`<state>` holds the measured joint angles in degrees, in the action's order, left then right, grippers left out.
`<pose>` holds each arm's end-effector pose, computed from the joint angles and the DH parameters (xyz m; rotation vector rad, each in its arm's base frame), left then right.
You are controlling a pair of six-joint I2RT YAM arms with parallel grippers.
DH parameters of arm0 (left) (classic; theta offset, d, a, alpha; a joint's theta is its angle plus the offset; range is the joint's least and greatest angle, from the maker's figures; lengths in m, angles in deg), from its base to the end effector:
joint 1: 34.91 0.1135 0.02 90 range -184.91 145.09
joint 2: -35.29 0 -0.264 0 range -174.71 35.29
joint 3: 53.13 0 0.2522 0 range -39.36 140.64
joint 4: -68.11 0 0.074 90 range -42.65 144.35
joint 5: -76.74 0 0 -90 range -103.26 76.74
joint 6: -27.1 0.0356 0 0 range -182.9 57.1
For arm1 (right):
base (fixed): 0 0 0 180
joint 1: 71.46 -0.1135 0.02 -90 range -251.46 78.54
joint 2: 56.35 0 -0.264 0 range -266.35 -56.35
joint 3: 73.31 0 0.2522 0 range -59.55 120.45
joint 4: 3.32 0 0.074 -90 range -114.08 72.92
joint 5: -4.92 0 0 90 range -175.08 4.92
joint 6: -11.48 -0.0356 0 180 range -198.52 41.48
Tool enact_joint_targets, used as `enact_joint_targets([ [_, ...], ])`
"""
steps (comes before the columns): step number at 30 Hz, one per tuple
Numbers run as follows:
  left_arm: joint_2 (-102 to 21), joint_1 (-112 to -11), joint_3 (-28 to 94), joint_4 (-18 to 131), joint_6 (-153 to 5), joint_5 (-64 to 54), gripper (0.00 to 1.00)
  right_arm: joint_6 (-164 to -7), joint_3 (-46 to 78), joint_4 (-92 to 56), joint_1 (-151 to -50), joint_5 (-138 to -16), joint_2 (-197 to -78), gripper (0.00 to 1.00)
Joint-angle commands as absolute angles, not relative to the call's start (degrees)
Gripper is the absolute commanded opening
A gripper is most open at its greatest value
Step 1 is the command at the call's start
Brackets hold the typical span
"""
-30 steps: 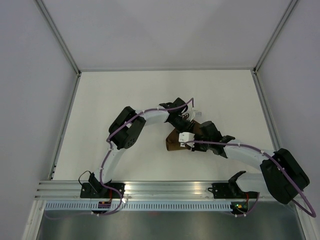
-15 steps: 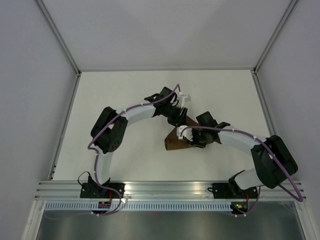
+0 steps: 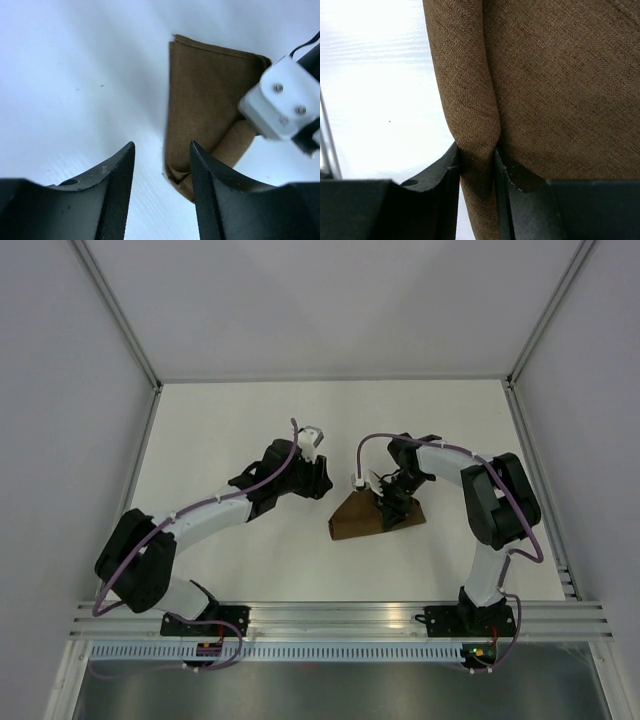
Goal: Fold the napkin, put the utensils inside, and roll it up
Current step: Roll the napkin with the utensil
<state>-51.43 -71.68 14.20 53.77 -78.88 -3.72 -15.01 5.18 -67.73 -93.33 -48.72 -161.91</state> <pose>0.2636 -0.2044 0.2328 0.5014 2.1805 -0.6981 0.2824 0.1361 0.1504 -1.8960 2.0730 0.8752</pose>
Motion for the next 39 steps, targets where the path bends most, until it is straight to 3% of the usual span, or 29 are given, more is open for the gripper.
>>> enact_joint_targets([
  [1, -44.27, -76.37, 7.32, 64.18, -77.59, -18.16, 0.54, -9.09, 9.08, -78.06, -92.91, -44.65, -169.79, 0.26],
  [9, -42.66, -95.44, -1.30, 77.62, -61.42, -37.58, 0.56, -6.71, 17.87, -85.80, -91.59, -44.03, -179.13, 0.26],
  [18, -61.90, -111.27, 3.43, 89.94, -40.50, -44.82, 0.60, -7.76, 20.96, -86.95, -90.97, -44.73, -183.79, 0.26],
  [33, -75.18, -112.34, 9.24, 89.42, -36.97, -40.15, 0.60, -8.91, 21.31, -86.51, -90.45, -45.88, -185.55, 0.25],
  [34, -75.54, -112.25, 9.07, 89.59, -37.23, -40.15, 0.61, -9.00, 21.31, -86.60, -90.45, -45.96, -185.63, 0.25],
  [35, -75.89, -112.17, 8.98, 89.51, -37.84, -39.81, 0.67, -9.08, 21.31, -86.60, -90.45, -46.05, -185.72, 0.25],
  [39, -77.03, -111.55, 8.89, 87.58, -39.77, -38.58, 0.66, -9.35, 21.57, -86.60, -90.45, -46.23, -185.72, 0.25],
])
